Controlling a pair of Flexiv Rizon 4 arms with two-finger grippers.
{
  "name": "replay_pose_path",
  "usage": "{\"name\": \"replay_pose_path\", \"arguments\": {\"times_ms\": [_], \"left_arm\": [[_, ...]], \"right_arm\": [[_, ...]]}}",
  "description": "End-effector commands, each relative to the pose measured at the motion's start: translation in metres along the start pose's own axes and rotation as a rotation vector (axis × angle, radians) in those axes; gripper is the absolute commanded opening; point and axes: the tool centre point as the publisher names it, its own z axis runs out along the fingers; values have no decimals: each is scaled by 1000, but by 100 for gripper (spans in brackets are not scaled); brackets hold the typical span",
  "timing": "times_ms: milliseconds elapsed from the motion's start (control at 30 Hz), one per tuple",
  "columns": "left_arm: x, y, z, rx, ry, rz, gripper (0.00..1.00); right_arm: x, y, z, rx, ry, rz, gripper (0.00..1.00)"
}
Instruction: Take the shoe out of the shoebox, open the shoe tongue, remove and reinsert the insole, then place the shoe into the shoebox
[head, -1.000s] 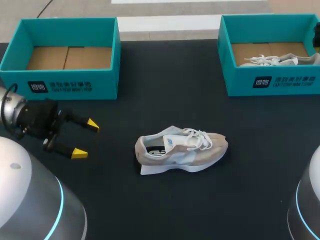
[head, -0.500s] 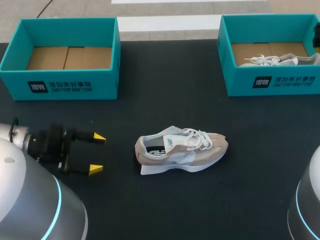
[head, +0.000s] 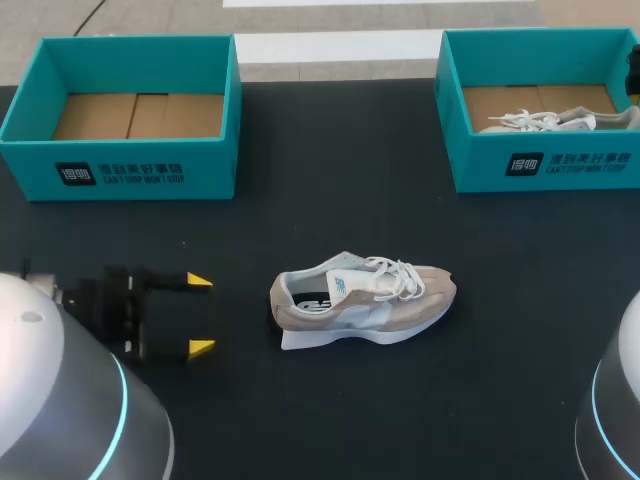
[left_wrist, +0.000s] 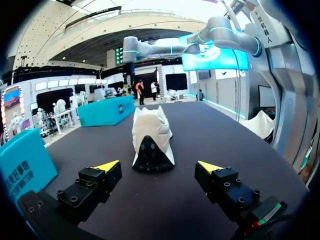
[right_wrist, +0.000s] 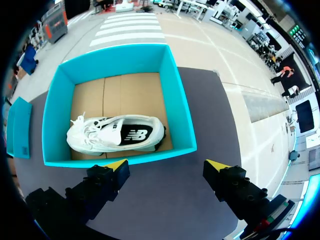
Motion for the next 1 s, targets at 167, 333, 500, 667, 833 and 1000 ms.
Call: {"name": "replay_pose_path", "arguments": {"times_ms": [167,333,500,667,833,1000], "left_arm": [[-2,2,22,-3,-71,16,100],[-10,6,33,-15,-58,-16,100],[-12,5,40,-32,-40,-23,100],[-12,4,45,-42,-35,-28,100],[-13,6,47,-55,-35,-45,100],[-13,7,52,-63,-20,-65,100]], "right_arm": [[0,-1,0,-1,0,1,100],[0,-1,0,-1,0,1,100],[0,-1,0,-1,0,1,100],[0,-1,0,-1,0,1,100],[0,-1,0,-1,0,1,100],[0,-1,0,-1,0,1,100]]}}
